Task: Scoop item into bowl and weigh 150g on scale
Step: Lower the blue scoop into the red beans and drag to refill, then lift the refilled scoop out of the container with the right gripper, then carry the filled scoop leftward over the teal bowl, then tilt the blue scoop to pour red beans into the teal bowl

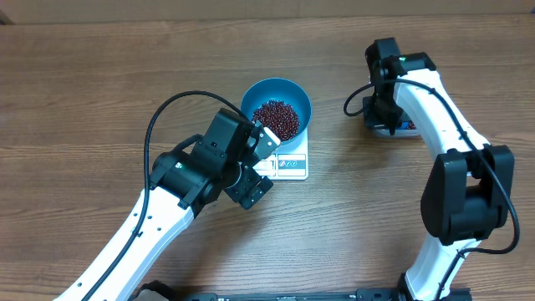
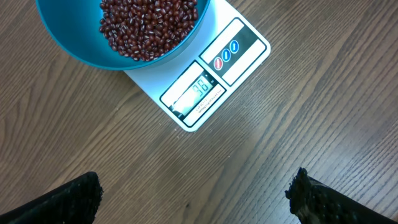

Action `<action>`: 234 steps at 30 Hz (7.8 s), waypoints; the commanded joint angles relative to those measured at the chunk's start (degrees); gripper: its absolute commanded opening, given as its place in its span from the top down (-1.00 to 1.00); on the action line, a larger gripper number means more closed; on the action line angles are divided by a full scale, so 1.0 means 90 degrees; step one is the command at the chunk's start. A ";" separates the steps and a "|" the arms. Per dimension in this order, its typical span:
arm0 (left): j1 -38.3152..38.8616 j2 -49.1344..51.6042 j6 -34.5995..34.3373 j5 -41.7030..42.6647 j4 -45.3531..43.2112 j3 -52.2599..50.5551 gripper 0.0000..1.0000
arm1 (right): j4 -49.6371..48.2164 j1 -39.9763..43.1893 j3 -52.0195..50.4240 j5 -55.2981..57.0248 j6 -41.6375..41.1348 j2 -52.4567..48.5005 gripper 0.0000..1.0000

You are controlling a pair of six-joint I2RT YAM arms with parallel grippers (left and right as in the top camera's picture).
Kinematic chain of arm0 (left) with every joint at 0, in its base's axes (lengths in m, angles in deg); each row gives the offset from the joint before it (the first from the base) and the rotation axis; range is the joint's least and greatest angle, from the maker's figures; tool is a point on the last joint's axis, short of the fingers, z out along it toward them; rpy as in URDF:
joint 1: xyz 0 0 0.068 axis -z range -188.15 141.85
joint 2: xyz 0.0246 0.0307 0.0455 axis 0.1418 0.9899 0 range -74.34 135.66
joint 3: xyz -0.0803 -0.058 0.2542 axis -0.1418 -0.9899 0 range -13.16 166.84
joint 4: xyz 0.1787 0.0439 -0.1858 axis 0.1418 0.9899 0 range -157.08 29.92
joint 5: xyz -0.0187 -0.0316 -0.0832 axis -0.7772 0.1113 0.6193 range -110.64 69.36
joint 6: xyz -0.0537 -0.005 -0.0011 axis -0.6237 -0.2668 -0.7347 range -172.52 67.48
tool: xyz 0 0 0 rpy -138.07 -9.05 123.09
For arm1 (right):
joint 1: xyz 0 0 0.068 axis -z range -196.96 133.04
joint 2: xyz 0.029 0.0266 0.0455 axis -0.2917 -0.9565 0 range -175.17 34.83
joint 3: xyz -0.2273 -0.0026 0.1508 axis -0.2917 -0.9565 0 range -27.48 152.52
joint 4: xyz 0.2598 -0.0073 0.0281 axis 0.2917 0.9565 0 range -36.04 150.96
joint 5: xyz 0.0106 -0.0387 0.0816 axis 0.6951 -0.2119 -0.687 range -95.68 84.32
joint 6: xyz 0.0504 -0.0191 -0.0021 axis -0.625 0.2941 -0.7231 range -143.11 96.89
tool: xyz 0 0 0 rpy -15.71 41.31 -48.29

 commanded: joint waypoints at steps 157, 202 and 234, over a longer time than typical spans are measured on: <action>-0.0034 -0.0024 0.0100 0.0097 -0.0029 -0.0046 -0.99 | 0.0709 0.1494 0.0986 -0.7616 0.2545 0.0894 0.92; -0.0034 -0.0024 0.0100 0.0097 -0.0027 -0.0046 -0.99 | -0.0770 -0.1489 0.0986 -0.3891 0.1166 0.0894 0.92; -0.0034 -0.0024 0.0100 0.0097 -0.0027 -0.0046 -0.99 | -0.1003 -0.2305 0.0986 -0.1957 0.1554 0.0894 0.93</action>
